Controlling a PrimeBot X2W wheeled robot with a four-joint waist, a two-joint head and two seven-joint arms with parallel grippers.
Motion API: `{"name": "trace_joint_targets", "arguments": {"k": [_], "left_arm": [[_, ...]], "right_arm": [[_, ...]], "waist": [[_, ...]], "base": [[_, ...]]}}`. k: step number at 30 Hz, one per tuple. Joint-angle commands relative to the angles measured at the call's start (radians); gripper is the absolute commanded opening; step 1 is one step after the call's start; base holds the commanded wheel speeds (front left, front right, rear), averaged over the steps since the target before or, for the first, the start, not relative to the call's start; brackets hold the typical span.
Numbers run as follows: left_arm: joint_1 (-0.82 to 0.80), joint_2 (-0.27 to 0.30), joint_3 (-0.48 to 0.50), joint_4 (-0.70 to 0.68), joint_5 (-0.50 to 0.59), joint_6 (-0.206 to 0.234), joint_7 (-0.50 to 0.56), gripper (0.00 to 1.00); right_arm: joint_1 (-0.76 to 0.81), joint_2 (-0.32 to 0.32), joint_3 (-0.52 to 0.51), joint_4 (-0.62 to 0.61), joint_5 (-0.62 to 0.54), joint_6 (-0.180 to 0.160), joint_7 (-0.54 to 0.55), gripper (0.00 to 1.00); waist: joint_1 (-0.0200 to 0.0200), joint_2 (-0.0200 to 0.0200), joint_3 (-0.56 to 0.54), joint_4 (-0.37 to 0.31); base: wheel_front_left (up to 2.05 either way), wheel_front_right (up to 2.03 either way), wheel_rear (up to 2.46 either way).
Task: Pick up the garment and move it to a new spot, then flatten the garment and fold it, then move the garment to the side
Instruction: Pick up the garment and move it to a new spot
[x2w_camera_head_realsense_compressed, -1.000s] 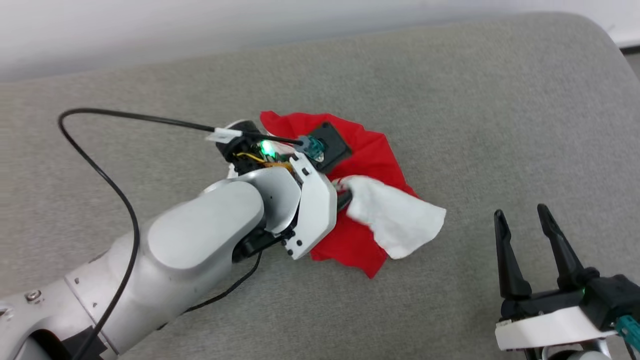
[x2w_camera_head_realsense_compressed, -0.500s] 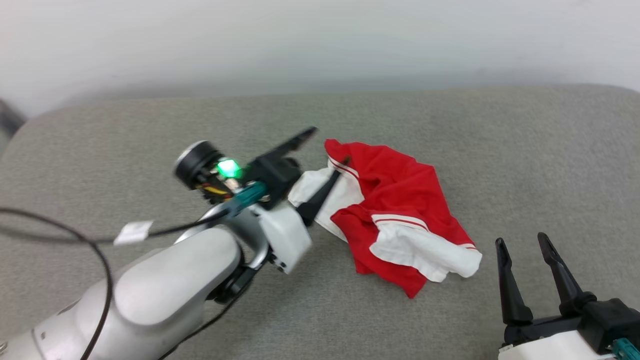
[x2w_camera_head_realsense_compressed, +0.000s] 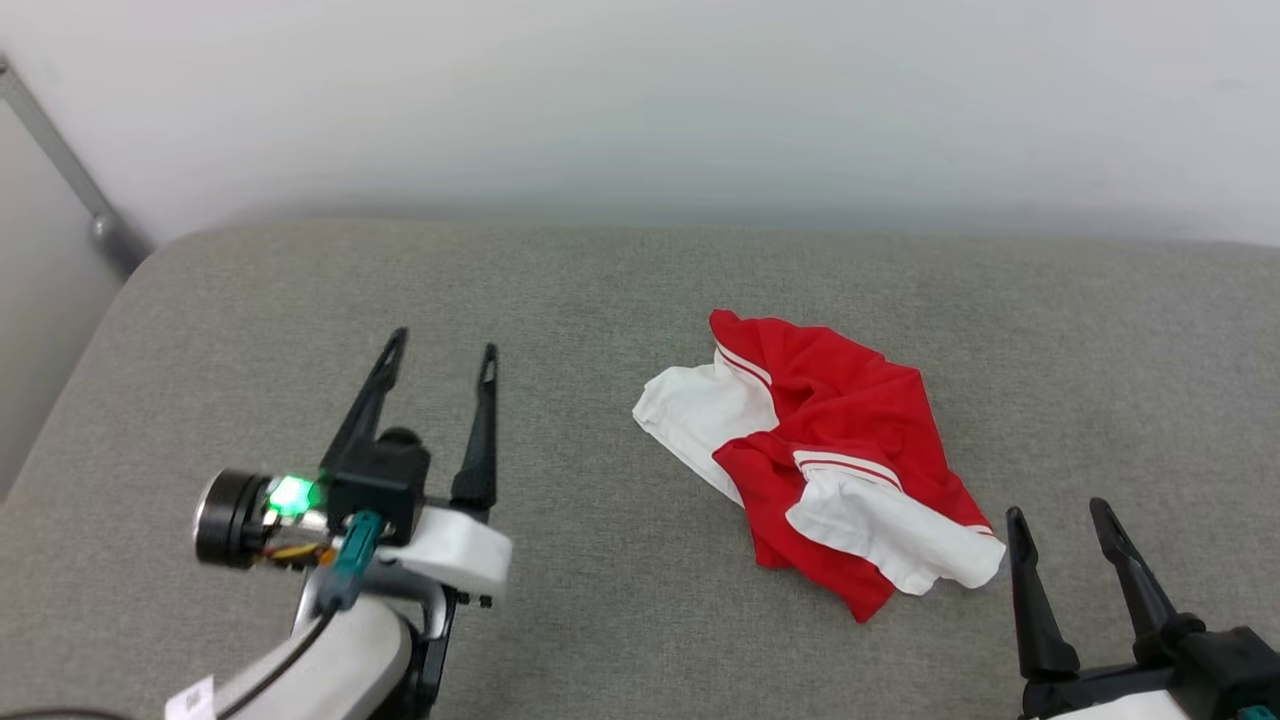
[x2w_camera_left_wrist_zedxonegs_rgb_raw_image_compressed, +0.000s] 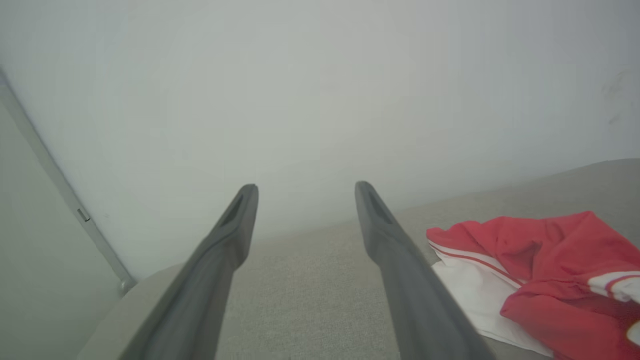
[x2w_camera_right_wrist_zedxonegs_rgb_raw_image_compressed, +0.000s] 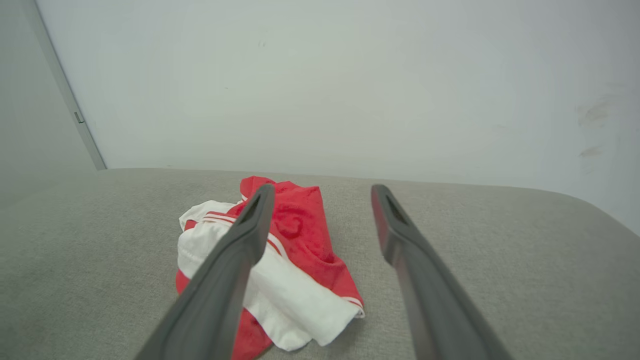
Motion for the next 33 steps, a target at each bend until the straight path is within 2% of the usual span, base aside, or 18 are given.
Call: {"name": "trace_joint_targets", "arguments": {"k": [1, 5, 9, 12, 20, 33], "left_arm": [[0.039, -0.007, 0.025, -0.007, 0.020, 0.014, -0.005, 1.00], [0.160, -0.042, 0.130, -0.038, 0.090, 0.046, -0.005, 1.00], [0.274, -0.083, 0.208, -0.041, 0.143, 0.028, -0.005, 1.00], [0.365, -0.129, 0.279, -0.032, 0.191, -0.018, -0.005, 1.00], [0.481, -0.223, 0.369, -0.002, 0.282, -0.140, -0.005, 1.00], [0.570, -0.328, 0.507, 0.023, 0.382, -0.268, -0.005, 1.00]], "right_arm": [[0.013, 0.002, -0.002, -0.003, 0.000, -0.001, -0.002, 1.00], [0.023, 0.002, -0.004, -0.002, 0.009, -0.001, -0.002, 1.00], [0.031, 0.002, -0.007, -0.002, 0.024, -0.001, -0.002, 1.00], [0.043, 0.002, -0.017, -0.001, 0.039, -0.001, -0.002, 1.00], [0.076, 0.002, -0.035, -0.004, 0.086, -0.001, -0.002, 1.00], [0.117, 0.002, -0.043, -0.006, 0.134, -0.001, -0.002, 1.00]], "waist": [[0.0001, 0.0000, -0.006, 0.007], [0.0001, 0.0000, -0.023, 0.016], [0.0001, 0.0000, -0.037, 0.017], [0.0001, 0.0000, -0.054, 0.019], [0.0001, 0.0000, -0.079, 0.020], [0.0001, 0.0000, -0.097, 0.013]], "base": [[0.00, 0.00, 0.00], [0.00, 0.00, 0.00], [0.00, 0.00, 0.00], [0.00, 0.00, 0.00], [0.00, 0.00, 0.00], [0.00, 0.00, 0.00]]}}
